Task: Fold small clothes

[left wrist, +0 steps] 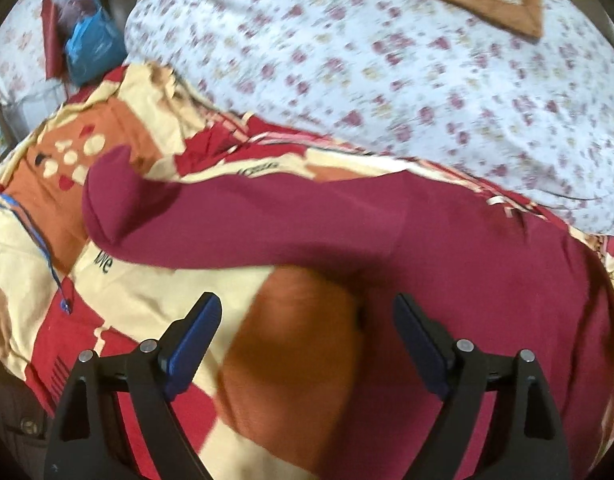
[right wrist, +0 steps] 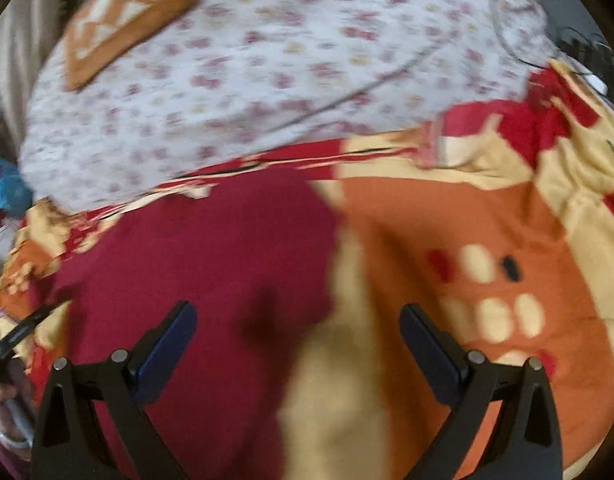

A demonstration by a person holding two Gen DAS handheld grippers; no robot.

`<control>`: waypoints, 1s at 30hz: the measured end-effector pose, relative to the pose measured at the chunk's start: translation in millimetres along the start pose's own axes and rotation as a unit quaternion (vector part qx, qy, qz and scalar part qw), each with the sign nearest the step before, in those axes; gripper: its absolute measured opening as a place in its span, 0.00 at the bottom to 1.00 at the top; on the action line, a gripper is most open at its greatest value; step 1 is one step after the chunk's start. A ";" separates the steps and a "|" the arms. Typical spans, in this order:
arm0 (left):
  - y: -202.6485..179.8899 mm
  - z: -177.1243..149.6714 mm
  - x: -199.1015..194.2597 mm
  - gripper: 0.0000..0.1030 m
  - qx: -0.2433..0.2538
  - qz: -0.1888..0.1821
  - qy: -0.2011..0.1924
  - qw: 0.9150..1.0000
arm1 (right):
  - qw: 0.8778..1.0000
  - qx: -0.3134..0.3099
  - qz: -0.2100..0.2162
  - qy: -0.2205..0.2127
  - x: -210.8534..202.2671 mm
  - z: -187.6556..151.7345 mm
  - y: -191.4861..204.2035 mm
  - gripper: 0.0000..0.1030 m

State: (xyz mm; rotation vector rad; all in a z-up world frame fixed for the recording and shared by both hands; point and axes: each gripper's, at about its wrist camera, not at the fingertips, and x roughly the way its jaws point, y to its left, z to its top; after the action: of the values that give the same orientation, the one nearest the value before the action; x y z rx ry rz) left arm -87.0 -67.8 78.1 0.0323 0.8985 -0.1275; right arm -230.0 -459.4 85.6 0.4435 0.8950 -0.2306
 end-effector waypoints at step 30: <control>-37.8 -15.5 -7.4 0.73 0.026 -0.027 -0.001 0.999 | 0.989 -0.138 -0.001 0.056 51.5 -34.0 151.3 1.00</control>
State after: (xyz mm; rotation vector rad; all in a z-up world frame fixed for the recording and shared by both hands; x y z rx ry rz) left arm -108.3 -103.3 75.2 0.0570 0.8943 -0.2008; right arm -165.9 -310.2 67.9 0.2001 1.0213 -0.0815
